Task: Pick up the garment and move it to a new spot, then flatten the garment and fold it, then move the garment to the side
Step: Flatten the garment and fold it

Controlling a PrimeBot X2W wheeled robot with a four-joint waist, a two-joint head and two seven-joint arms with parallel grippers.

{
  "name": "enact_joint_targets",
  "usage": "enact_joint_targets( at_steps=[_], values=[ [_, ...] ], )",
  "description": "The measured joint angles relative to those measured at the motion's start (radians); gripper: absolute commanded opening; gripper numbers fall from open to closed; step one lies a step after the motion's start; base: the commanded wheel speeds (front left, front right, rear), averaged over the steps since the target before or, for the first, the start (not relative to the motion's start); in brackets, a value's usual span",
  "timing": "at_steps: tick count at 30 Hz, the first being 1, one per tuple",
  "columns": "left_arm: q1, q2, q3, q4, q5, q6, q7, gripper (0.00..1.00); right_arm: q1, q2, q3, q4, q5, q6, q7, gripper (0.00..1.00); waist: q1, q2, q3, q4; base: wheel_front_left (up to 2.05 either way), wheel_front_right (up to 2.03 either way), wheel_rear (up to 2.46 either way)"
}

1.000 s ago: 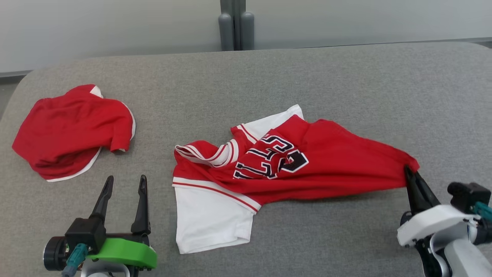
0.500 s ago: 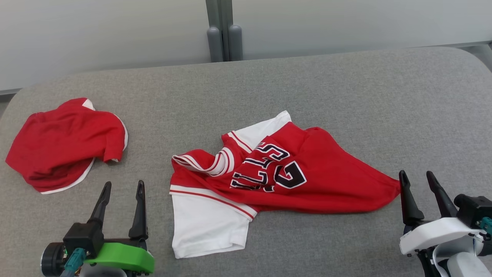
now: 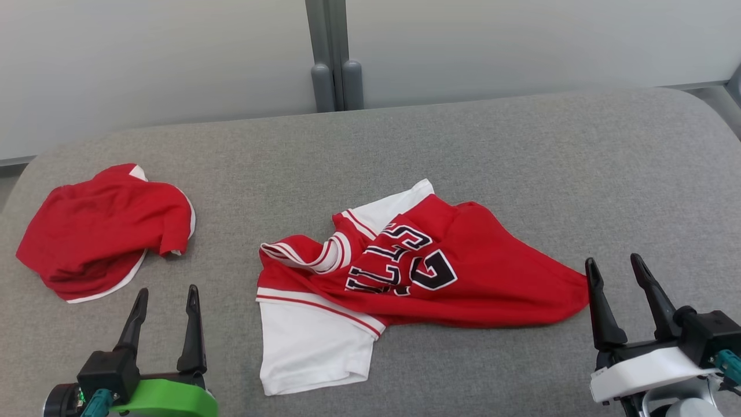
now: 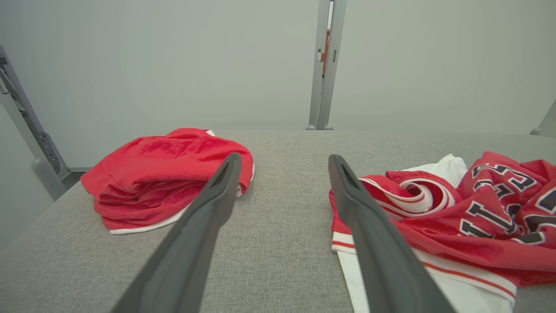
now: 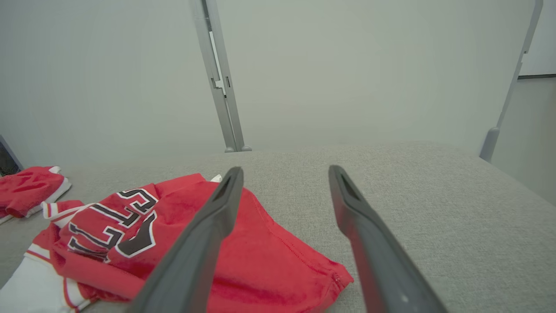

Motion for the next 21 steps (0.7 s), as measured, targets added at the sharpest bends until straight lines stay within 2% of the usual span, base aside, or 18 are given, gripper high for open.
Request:
enact_joint_targets(
  at_steps=[21],
  values=[
    [0.052, 0.016, 0.009, 0.018, 0.013, 0.0, 0.0, 1.0, 0.064, 0.012, 0.03, -0.023, -0.026, 0.0, 0.0, 1.0, 0.0, 0.0, -0.036, 0.009, 0.0, 0.0, 0.0]
  ],
)
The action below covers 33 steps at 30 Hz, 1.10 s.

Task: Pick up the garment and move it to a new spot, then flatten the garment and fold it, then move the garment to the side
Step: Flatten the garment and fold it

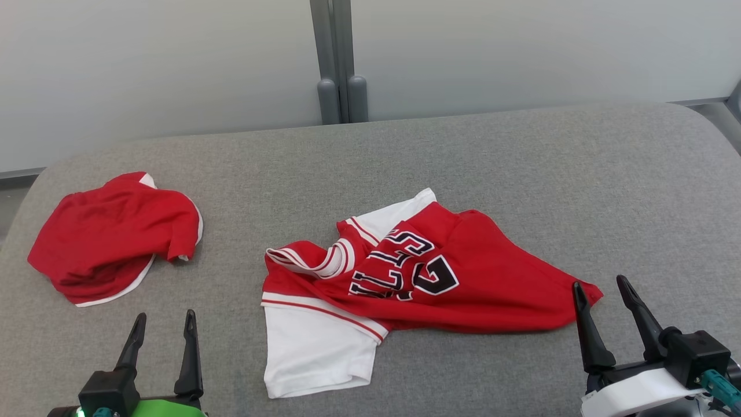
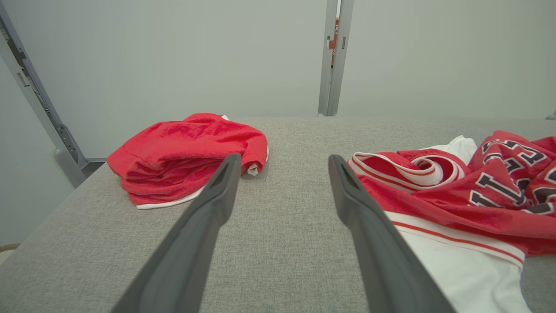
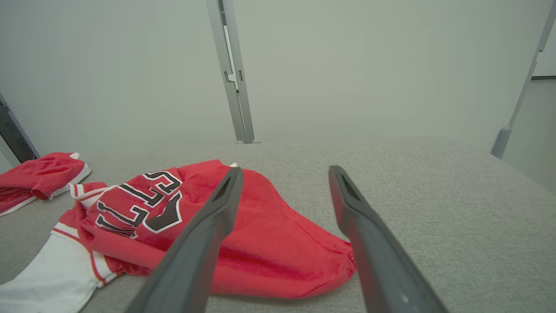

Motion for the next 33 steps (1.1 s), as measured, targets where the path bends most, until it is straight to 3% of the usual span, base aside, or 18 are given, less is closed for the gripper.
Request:
enact_joint_targets(
  at_steps=[33],
  values=[
    [-0.001, -0.002, -0.019, 0.027, -0.006, 0.0, 0.0, 1.0, -0.011, 0.005, 0.012, 0.031, -0.006, 0.0, 0.0, 1.0, 0.0, 0.0, 0.002, -0.005, 0.0, 0.0, 0.0]
  ],
)
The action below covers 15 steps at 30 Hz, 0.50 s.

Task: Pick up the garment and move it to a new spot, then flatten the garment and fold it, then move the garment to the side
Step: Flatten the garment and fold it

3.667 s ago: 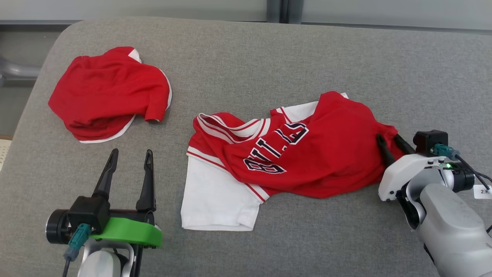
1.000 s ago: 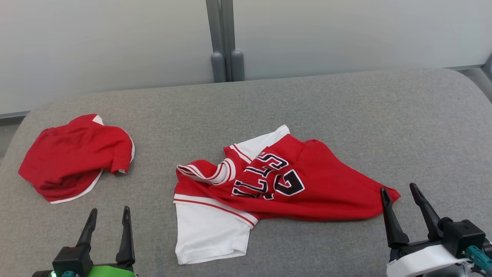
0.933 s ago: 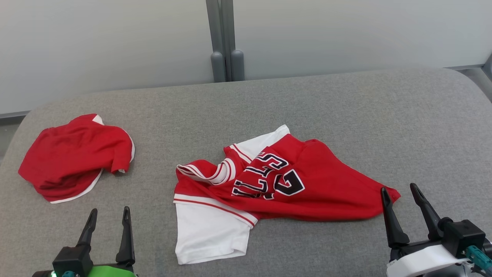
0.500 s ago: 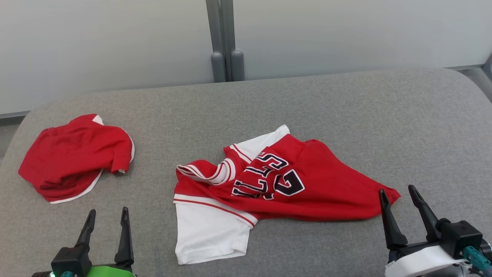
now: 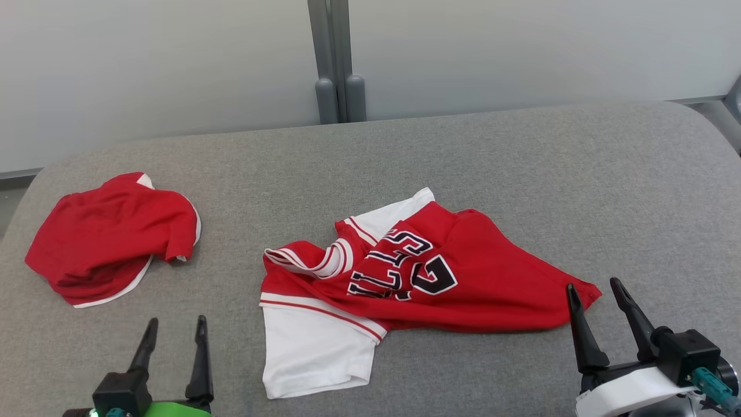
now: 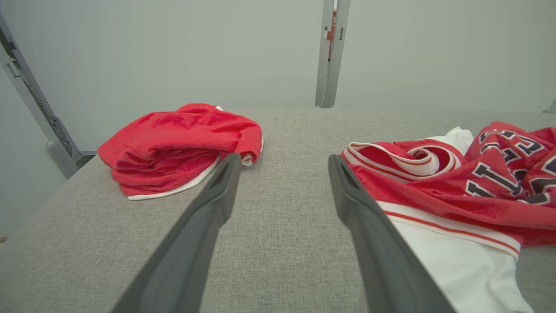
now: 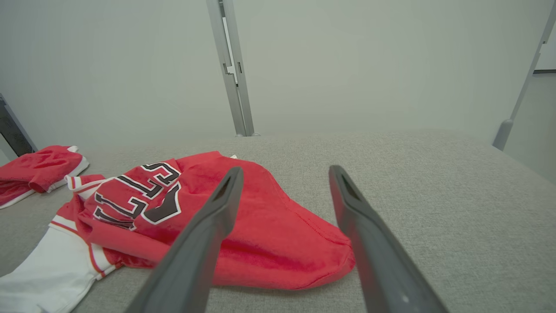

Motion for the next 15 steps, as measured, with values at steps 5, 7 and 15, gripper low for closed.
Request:
enact_joint_targets(
  at_steps=[5, 7, 15],
  values=[
    [0.0, 0.0, -0.065, 0.034, -0.01, 0.0, 0.0, 1.0, -0.022, -0.002, -0.005, 0.03, 0.0, 0.0, 0.0, 1.0, 0.0, 0.0, 0.004, 0.0, 0.0, 0.0, 0.0],
    [-0.001, 0.0, -0.106, 0.059, -0.015, 0.0, 0.0, 1.0, -0.033, -0.005, -0.007, 0.052, -0.001, 0.0, 0.0, 1.0, 0.0, 0.0, 0.007, 0.0, 0.0, 0.0, 0.0],
    [-0.035, 0.002, -0.24, 0.169, -0.058, 0.0, 0.0, 1.0, -0.124, -0.026, -0.016, 0.198, -0.002, 0.0, 0.0, 1.0, 0.0, 0.0, 0.036, -0.004, 0.0, 0.0, 0.0]
  ],
)
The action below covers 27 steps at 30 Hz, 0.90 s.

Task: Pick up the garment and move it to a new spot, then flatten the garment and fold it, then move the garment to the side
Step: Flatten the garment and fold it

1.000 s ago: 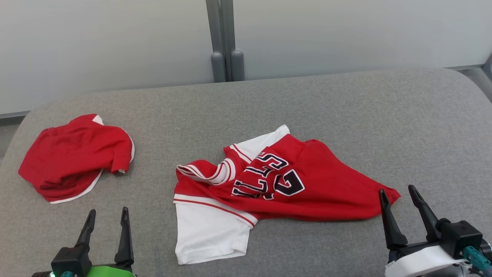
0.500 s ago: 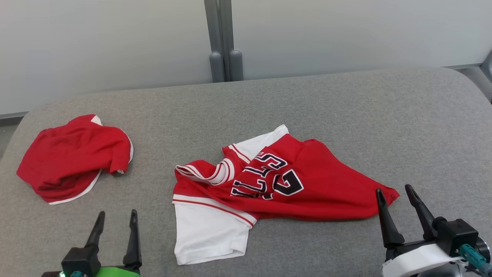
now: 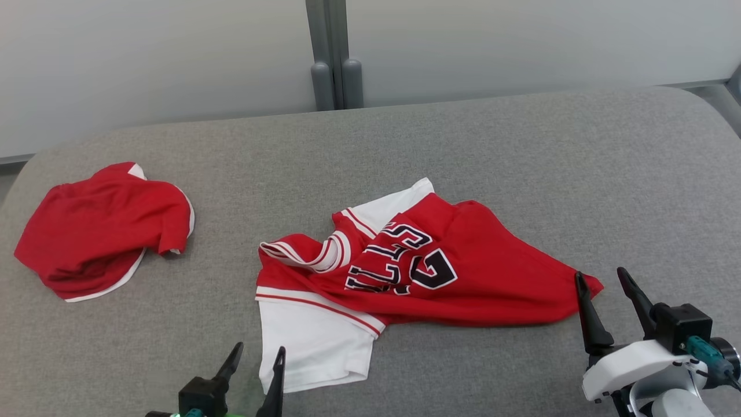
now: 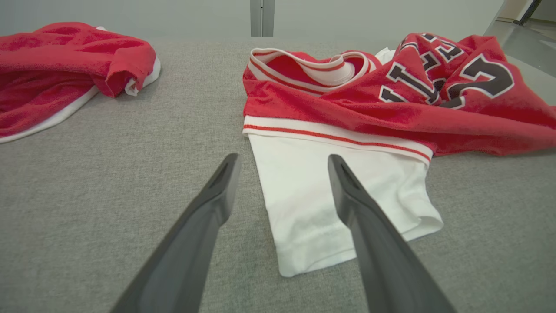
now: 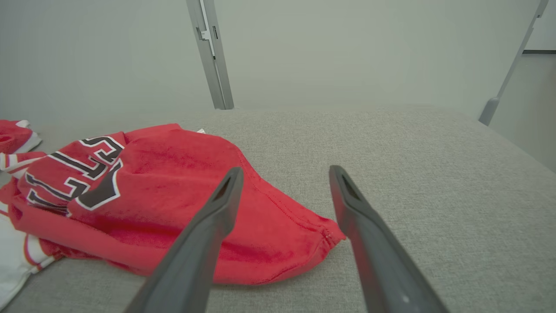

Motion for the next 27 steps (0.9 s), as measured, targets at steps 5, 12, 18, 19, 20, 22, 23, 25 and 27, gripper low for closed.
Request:
enact_joint_targets(
  at_steps=[5, 12, 18, 19, 20, 22, 23, 25, 27],
  values=[
    [-0.027, 0.013, -0.061, 0.075, -0.021, 0.0, 0.0, 1.0, -0.072, -0.016, -0.007, 0.113, 0.005, 0.0, 0.0, 1.0, 0.0, 0.0, 0.03, -0.007, 0.0, 0.0, 0.0],
    [-0.061, 0.018, -0.096, 0.141, -0.05, 0.0, 0.0, 1.0, -0.15, -0.022, -0.015, 0.255, 0.022, 0.0, 0.0, 1.0, 0.0, 0.0, 0.068, -0.013, 0.0, 0.0, 0.0],
    [-0.094, 0.018, -0.108, 0.187, -0.065, 0.0, -0.001, 1.0, -0.208, -0.019, -0.004, 0.353, 0.051, 0.0, 0.0, 1.0, 0.0, 0.0, 0.097, -0.012, 0.0, 0.0, 0.0],
    [-0.1, 0.018, -0.108, 0.193, -0.065, 0.0, -0.002, 1.0, -0.217, -0.017, 0.0, 0.366, 0.057, 0.0, 0.0, 1.0, 0.0, 0.0, 0.101, -0.012, 0.0, 0.0, 0.0],
    [-0.109, 0.019, -0.109, 0.201, -0.066, 0.0, -0.003, 1.0, -0.23, -0.016, 0.005, 0.382, 0.058, 0.0, 0.0, 1.0, 0.0, 0.0, 0.108, -0.012, 0.0, 0.0, 0.0],
    [-0.125, 0.019, -0.11, 0.21, -0.066, -0.002, -0.003, 1.0, -0.255, -0.01, 0.014, 0.412, 0.069, 0.0, 0.0, 1.0, 0.0, 0.0, 0.121, -0.011, 0.0, 0.0, 0.0],
    [-0.132, 0.018, -0.112, 0.213, -0.067, -0.001, -0.004, 1.0, -0.265, -0.006, 0.018, 0.424, 0.075, 0.0, 0.0, 1.0, 0.0, 0.0, 0.126, -0.01, 0.0, 0.0, 0.0],
    [-0.148, 0.018, -0.127, 0.233, -0.074, -0.001, -0.007, 1.0, -0.284, 0.001, 0.028, 0.454, 0.09, 0.0, 0.0, 1.0, 0.0, 0.0, 0.138, -0.009, 0.0, 0.0, 0.0],
    [-0.159, 0.017, -0.141, 0.243, -0.083, -0.001, -0.01, 0.79, -0.292, 0.005, 0.037, 0.477, 0.108, 0.0, 0.0, 0.33, 0.0, 0.0, 0.146, -0.006, 0.0, 0.0, 0.0]
  ],
)
